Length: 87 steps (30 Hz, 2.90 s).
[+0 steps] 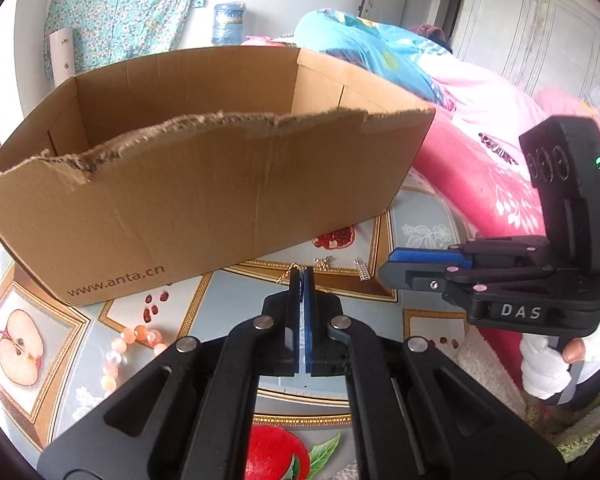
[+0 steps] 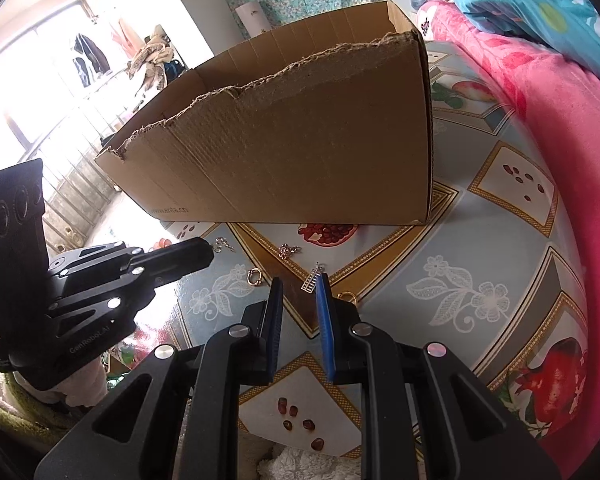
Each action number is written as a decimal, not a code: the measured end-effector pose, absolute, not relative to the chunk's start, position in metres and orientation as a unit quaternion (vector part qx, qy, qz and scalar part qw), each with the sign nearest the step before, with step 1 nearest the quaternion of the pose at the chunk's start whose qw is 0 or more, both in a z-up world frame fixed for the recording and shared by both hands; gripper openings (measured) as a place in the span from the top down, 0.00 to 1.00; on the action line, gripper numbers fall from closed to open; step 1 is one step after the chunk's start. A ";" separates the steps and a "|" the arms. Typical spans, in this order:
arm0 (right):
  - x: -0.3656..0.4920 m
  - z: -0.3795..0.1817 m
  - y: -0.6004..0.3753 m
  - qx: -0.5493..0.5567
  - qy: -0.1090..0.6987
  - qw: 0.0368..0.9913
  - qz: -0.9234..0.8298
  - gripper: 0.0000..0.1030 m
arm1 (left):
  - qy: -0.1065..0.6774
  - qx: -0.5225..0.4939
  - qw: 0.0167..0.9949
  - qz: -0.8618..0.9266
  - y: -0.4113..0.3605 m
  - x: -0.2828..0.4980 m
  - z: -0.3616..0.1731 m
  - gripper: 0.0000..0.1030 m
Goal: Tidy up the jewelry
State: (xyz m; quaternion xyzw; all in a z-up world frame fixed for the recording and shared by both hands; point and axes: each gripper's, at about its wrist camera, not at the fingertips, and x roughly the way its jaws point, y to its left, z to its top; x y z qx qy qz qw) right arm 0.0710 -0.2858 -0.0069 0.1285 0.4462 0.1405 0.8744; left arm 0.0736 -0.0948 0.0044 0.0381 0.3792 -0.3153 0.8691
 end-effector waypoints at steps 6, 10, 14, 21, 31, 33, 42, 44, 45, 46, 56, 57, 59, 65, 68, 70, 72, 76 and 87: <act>0.071 -0.007 -0.274 0.108 0.454 0.871 0.155 0.72 | 0.383 0.032 0.871 -0.306 -0.086 0.076 0.004 0.99; 0.074 -0.011 -0.272 0.110 0.464 0.865 0.156 0.72 | 0.391 0.028 0.866 -0.310 -0.088 0.076 -0.003 0.99; 0.079 -0.016 -0.278 0.120 0.473 0.861 0.143 0.72 | 0.389 0.037 0.867 -0.310 -0.090 0.073 -0.008 0.99; 0.086 -0.015 -0.285 0.116 0.471 0.867 0.118 0.72 | 0.390 0.028 0.867 -0.309 -0.086 0.073 -0.011 0.99; 0.096 -0.014 -0.248 0.019 0.480 0.874 0.079 0.78 | 0.389 0.022 0.869 -0.305 -0.079 0.073 -0.012 0.99; 0.096 -0.013 -0.239 -0.012 0.482 0.873 0.068 0.82 | 0.389 0.021 0.869 -0.306 -0.080 0.073 -0.012 0.99; 0.103 -0.012 -0.237 0.015 0.502 0.861 0.078 0.95 | 0.386 0.015 0.869 -0.308 -0.077 0.071 -0.011 0.99; 0.102 -0.012 -0.240 0.023 0.503 0.860 0.079 0.95 | 0.384 0.014 0.870 -0.308 -0.076 0.071 -0.010 0.99; 0.101 -0.012 -0.241 0.025 0.503 0.860 0.079 0.95 | 0.383 0.014 0.871 -0.308 -0.075 0.071 -0.010 0.99; 0.101 -0.012 -0.242 0.029 0.504 0.860 0.081 0.95 | 0.382 0.013 0.871 -0.308 -0.075 0.071 -0.009 0.99; 0.083 0.014 -0.251 0.049 0.473 0.875 0.092 0.95 | 0.360 0.004 0.878 -0.314 -0.067 0.063 0.005 0.99; 0.082 0.020 -0.251 0.053 0.466 0.878 0.096 0.95 | 0.354 0.002 0.880 -0.316 -0.065 0.061 0.009 0.99; 0.076 0.033 -0.257 0.057 0.449 0.886 0.102 0.95 | 0.339 -0.001 0.885 -0.319 -0.061 0.058 0.021 0.99; 0.077 0.087 -0.259 0.066 0.384 0.911 0.132 0.95 | 0.281 -0.019 0.895 -0.345 -0.050 0.058 0.071 0.99; 0.088 0.112 -0.262 0.070 0.356 0.920 0.150 0.95 | 0.262 -0.009 0.899 -0.350 -0.052 0.071 0.093 0.99; 0.102 0.122 -0.266 0.072 0.349 0.921 0.159 0.95 | 0.271 -0.006 0.897 -0.349 -0.057 0.089 0.100 0.99; 0.121 0.124 -0.271 0.073 0.358 0.916 0.165 0.95 | 0.294 -0.009 0.891 -0.346 -0.064 0.112 0.102 0.99; 0.165 0.113 -0.277 0.081 0.402 0.896 0.172 0.95 | 0.352 -0.023 0.867 -0.351 -0.077 0.160 0.094 0.99; 0.240 0.081 -0.285 0.064 0.475 0.863 0.162 0.95 | 0.452 -0.013 0.830 -0.326 -0.122 0.234 0.054 0.99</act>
